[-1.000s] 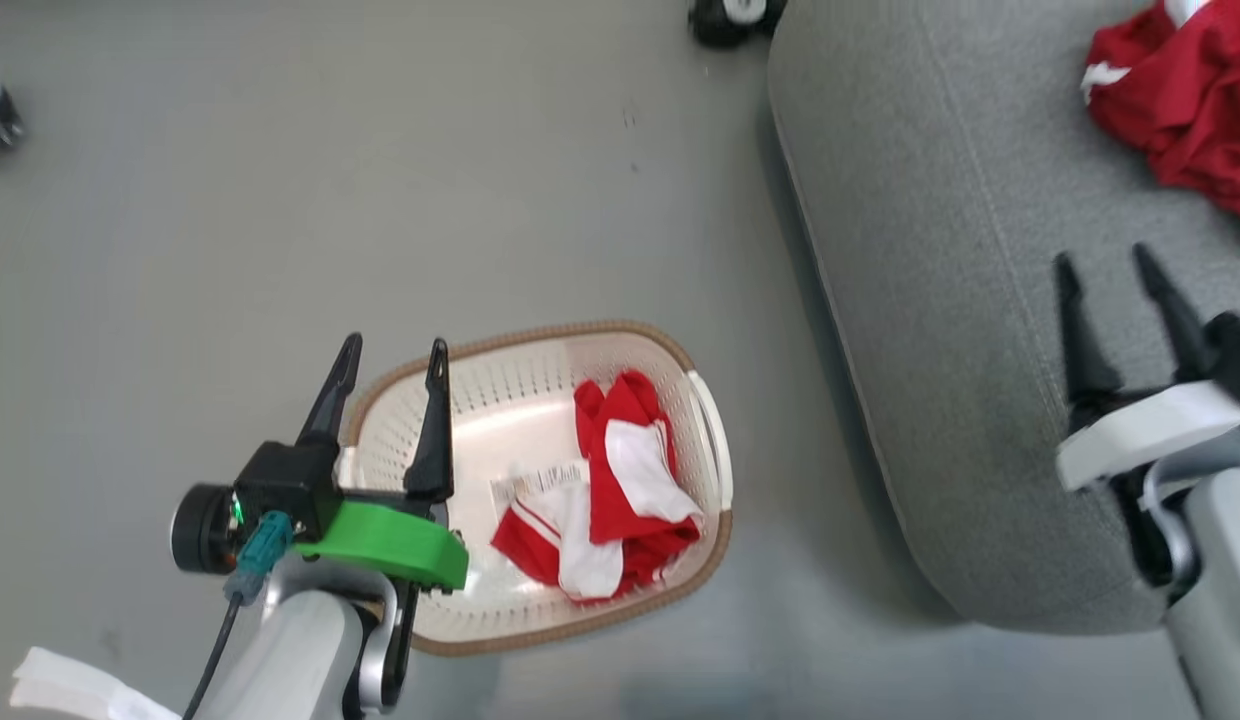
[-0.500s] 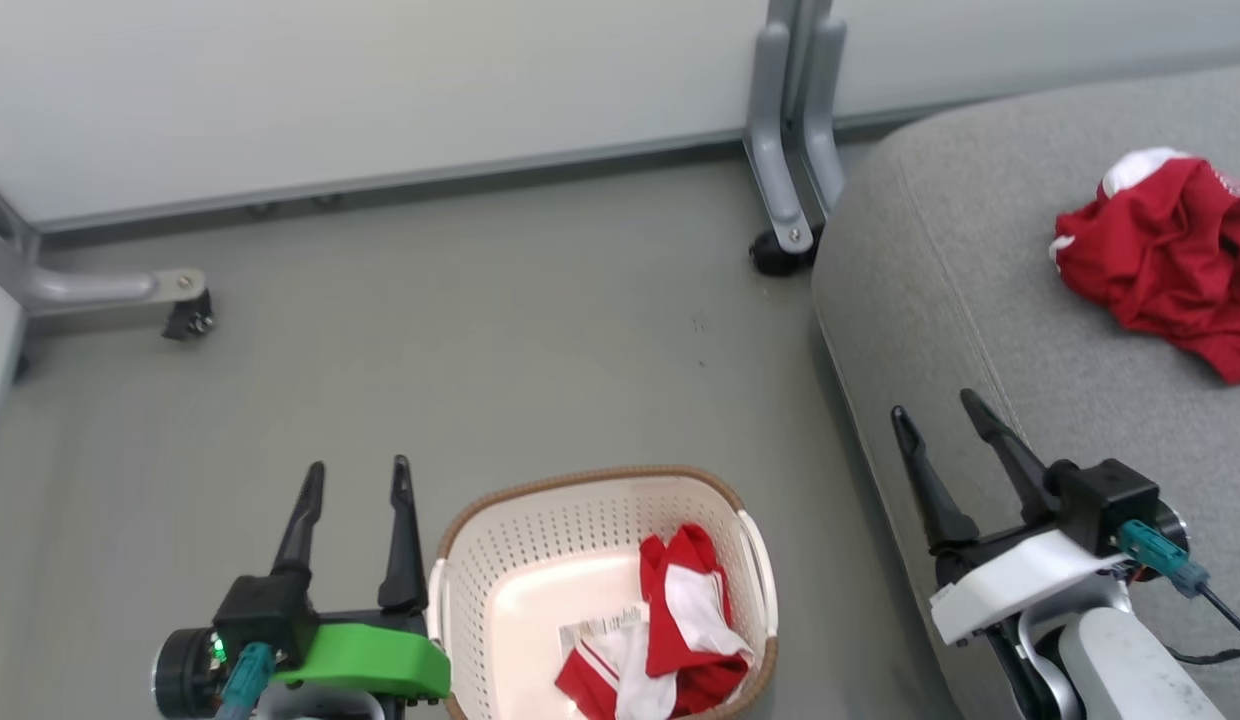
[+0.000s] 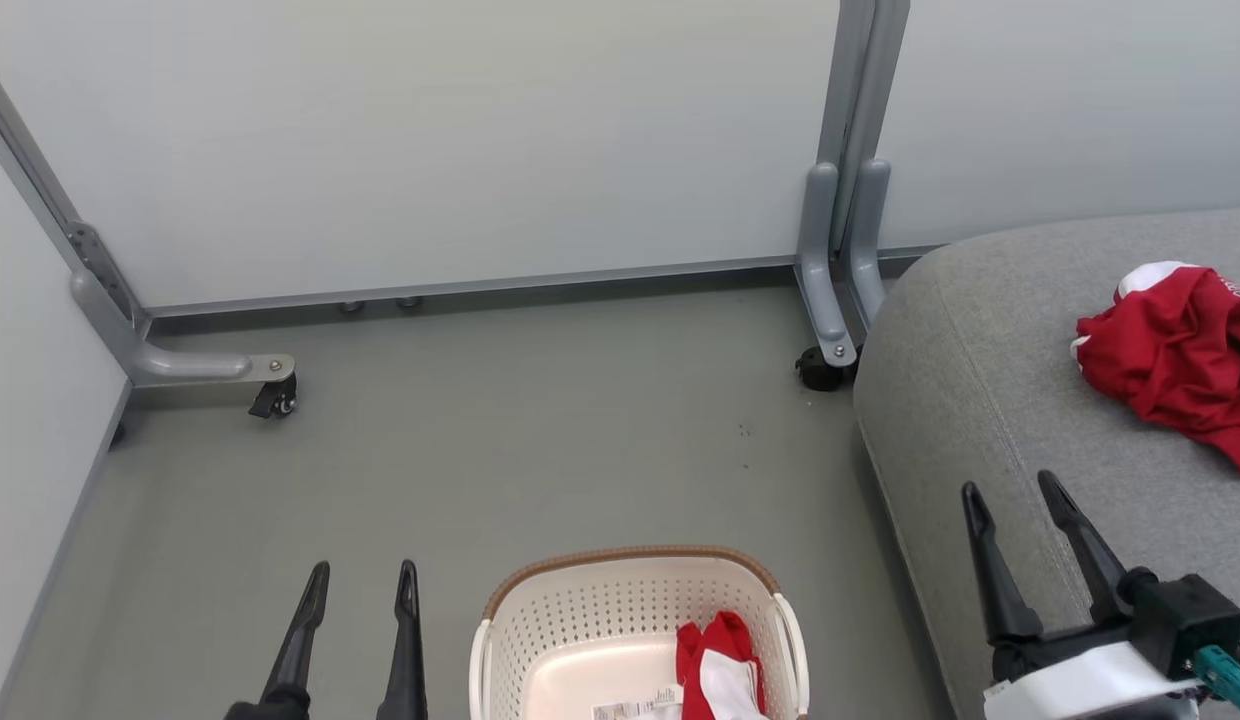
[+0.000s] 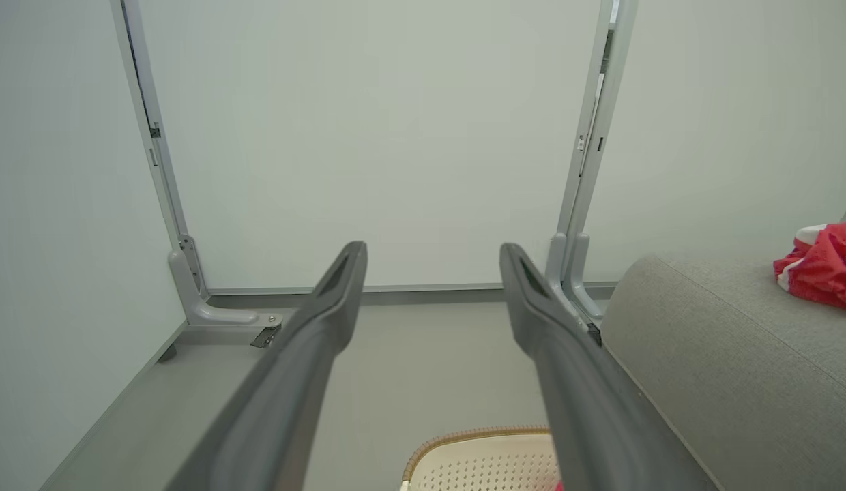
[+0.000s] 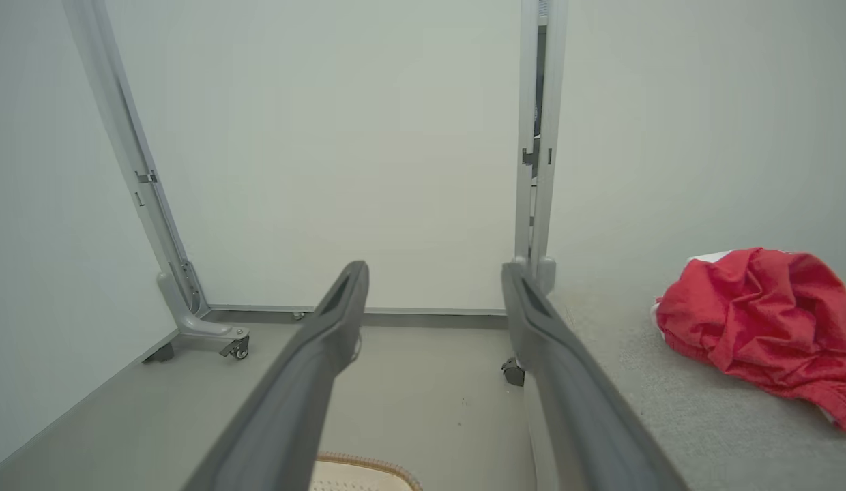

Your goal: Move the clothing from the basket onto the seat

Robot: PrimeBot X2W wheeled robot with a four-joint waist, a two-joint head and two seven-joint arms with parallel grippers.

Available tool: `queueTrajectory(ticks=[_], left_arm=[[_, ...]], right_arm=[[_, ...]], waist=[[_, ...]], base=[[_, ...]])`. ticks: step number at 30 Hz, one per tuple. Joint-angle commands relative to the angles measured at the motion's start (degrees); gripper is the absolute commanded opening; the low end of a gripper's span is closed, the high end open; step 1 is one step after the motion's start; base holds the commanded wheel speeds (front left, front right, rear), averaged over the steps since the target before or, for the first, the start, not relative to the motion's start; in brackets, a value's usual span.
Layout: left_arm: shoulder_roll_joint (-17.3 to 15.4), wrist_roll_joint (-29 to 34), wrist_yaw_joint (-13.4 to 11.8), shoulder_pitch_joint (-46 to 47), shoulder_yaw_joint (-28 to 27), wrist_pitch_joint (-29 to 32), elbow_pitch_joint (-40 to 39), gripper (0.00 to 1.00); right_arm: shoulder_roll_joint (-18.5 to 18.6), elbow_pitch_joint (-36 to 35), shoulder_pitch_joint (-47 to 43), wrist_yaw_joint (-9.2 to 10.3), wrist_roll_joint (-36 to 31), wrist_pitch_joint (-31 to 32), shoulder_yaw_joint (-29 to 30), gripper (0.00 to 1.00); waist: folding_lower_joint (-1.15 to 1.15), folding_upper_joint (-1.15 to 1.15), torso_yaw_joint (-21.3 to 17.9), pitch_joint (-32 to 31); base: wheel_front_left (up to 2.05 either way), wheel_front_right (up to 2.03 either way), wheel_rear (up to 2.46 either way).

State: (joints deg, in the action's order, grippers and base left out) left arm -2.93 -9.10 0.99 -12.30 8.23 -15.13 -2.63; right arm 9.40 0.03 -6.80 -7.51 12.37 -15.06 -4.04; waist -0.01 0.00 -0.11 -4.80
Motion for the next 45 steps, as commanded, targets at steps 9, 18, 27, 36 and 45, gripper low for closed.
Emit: queueTrajectory(ticks=[9,18,27,36,45], left_arm=[[0.02,1.2,-0.96,-2.09,0.46,-0.01,0.72,1.0],[0.02,2.64,-1.55,-1.2,0.45,-0.01,0.5,1.0],[0.02,2.56,-1.84,-0.84,0.94,-0.01,0.72,1.0],[0.01,2.67,1.16,6.81,4.23,-0.01,7.63,1.0],[-0.04,4.72,5.17,26.73,10.74,-0.01,25.55,1.0]], right_arm=[[0.25,0.53,-2.52,0.03,-1.53,-0.16,0.53,1.0],[0.43,0.6,-2.41,0.03,-1.88,-0.16,-0.51,1.0],[0.98,0.54,-1.56,0.03,-1.57,-0.16,-0.82,1.0],[1.92,-0.52,3.27,0.03,0.16,-0.16,2.08,1.0],[4.03,-3.02,14.84,0.03,1.14,-0.16,7.01,1.0]], waist=[[0.01,0.0,-0.27,-0.88],[0.01,0.0,-0.19,-0.32],[0.01,0.0,-0.16,1.9],[0.01,0.0,-1.06,12.48],[0.01,0.0,-3.16,29.04]], base=[[0.0,0.0,0.0],[0.0,0.0,0.0],[0.0,0.0,0.0],[0.0,0.0,0.0],[0.0,0.0,0.0]])
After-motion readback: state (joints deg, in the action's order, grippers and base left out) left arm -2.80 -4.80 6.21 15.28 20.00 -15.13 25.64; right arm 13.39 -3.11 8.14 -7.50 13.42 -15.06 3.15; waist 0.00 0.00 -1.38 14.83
